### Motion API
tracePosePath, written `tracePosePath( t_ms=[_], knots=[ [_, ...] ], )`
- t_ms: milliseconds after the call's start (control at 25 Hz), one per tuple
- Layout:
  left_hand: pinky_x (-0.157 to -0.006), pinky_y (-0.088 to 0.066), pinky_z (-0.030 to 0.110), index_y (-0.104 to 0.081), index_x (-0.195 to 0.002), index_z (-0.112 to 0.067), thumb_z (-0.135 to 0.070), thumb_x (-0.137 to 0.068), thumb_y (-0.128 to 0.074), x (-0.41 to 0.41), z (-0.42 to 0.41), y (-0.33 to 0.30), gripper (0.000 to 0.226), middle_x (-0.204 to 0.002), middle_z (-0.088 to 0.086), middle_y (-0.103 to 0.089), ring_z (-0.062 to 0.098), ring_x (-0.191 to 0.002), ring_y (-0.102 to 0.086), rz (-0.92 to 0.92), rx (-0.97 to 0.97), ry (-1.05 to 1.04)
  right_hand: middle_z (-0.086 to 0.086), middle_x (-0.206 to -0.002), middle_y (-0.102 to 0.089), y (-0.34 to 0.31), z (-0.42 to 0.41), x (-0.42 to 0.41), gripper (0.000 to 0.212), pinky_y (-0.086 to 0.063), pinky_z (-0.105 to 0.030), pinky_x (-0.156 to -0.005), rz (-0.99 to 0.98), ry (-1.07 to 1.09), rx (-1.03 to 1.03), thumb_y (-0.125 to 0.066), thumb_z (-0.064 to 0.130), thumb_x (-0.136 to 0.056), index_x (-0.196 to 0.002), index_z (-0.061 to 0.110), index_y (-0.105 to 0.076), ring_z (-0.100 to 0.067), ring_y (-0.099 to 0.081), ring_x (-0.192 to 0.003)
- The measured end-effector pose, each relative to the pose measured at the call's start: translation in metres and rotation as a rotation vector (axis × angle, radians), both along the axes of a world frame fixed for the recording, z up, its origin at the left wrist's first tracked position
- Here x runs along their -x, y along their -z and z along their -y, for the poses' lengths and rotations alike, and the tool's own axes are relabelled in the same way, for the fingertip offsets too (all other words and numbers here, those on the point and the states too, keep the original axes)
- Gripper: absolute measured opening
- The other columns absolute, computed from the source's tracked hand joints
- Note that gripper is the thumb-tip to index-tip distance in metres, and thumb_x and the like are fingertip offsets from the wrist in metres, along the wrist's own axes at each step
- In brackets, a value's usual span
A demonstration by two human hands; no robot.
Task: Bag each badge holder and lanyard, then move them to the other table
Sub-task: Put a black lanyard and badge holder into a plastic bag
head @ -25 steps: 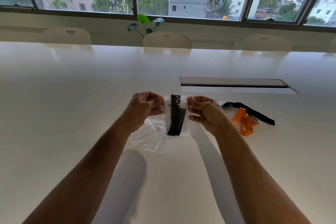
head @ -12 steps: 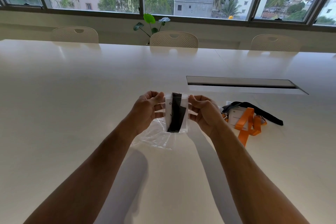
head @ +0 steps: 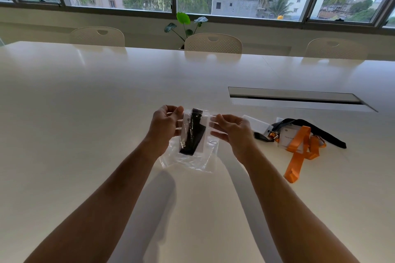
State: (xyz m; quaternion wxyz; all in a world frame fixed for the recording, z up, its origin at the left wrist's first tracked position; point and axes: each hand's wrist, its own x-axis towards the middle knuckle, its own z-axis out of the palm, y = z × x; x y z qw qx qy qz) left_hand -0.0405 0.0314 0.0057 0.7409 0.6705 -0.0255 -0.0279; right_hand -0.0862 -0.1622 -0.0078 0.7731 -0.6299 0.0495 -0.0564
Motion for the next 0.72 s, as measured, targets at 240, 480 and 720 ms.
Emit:
tracePosePath(
  t_ms=[240, 480, 720],
  knots=[
    [-0.056, -0.045, 0.029, -0.053, -0.086, -0.020, -0.026, -0.094, -0.057, -0.028, -0.042, 0.010, 0.011, -0.083, 0.004, -0.061, 0.017, -0.063, -0.056, -0.025, -0.159, -0.256, -0.002, -0.128, -0.065, 0.031, -0.018, -0.003, 0.038, -0.044, -0.032, -0.102, 0.126, 0.133, 0.862, -0.063, 0.040, -0.092, -0.124, 0.019, -0.065, -0.015, -0.060, -0.118],
    [-0.069, -0.047, 0.036, -0.055, -0.093, -0.015, -0.029, -0.092, -0.057, -0.063, -0.090, 0.025, 0.015, -0.095, 0.013, -0.063, 0.027, -0.083, -0.057, -0.094, -0.353, -0.436, -0.003, -0.146, -0.050, 0.063, -0.023, -0.006, 0.050, -0.031, -0.036, -0.115, 0.126, 0.066, 1.122, -0.054, 0.047, -0.094, -0.136, 0.019, -0.056, -0.016, -0.041, -0.138],
    [-0.089, -0.051, 0.047, -0.059, -0.098, -0.009, -0.030, -0.091, -0.059, -0.082, -0.118, 0.037, 0.022, -0.110, 0.020, -0.065, 0.038, -0.102, -0.062, -0.180, -0.451, -0.583, -0.003, -0.147, -0.049, 0.069, -0.024, -0.010, 0.045, -0.026, -0.037, -0.117, 0.095, 0.044, 1.257, -0.055, 0.042, -0.093, -0.132, 0.020, -0.059, -0.015, -0.038, -0.140]
  ],
)
